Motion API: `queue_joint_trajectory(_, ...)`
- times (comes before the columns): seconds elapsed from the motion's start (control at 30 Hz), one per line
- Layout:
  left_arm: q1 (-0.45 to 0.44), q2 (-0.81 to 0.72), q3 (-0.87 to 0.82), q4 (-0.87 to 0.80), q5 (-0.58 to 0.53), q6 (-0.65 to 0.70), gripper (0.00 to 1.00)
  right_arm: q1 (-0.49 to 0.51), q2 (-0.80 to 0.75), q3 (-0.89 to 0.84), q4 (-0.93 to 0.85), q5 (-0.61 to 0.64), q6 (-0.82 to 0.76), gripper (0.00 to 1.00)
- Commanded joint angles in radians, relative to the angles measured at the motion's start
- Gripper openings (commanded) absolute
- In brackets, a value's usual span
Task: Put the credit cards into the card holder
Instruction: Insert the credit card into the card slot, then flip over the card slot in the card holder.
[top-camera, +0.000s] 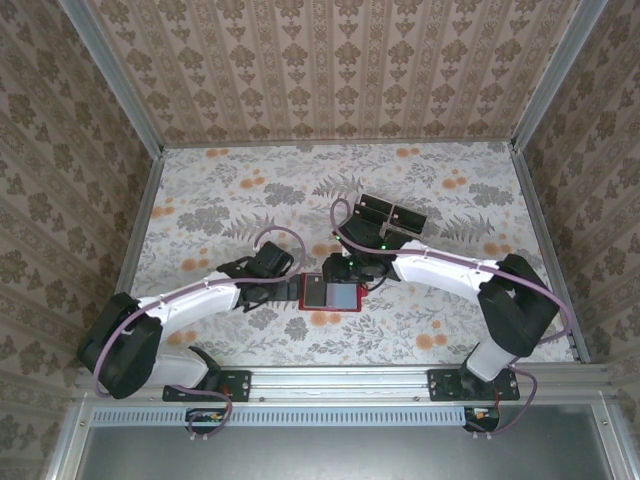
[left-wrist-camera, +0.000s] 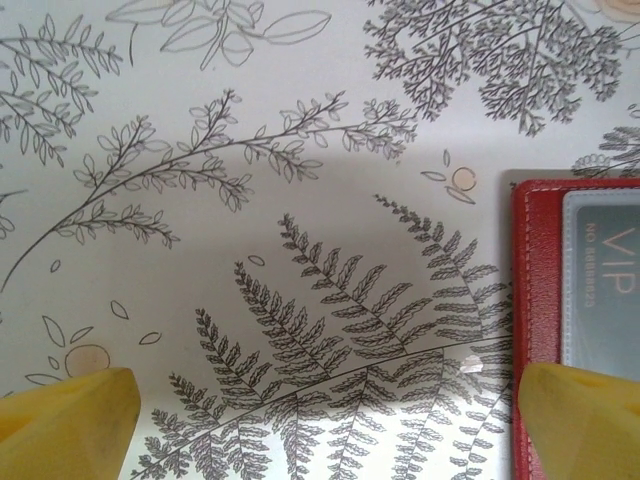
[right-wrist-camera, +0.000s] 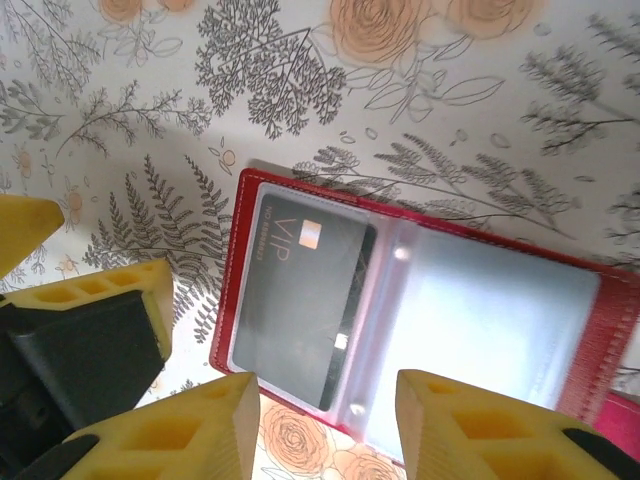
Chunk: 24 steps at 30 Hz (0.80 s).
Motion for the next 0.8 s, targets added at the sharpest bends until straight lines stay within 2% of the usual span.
queue_joint_trajectory(0.0, -0.018, -0.013, 0.044, -0.037, -0.017, 0.029, 1.0, -0.009, -0.015, -0.05, -0.063, 0.027, -0.009, 0.43)
queue_joint_trajectory(0.43, -0.076, 0.072, 0.101, -0.029, -0.033, 0.021, 1.0, 0.025, -0.166, -0.269, 0.051, 0.009, 0.162, 0.43)
queue_joint_trajectory(0.77, -0.079, 0.085, 0.102, -0.024, -0.036, 0.02, 1.0, 0.065, -0.107, -0.263, 0.097, -0.004, 0.192, 0.43)
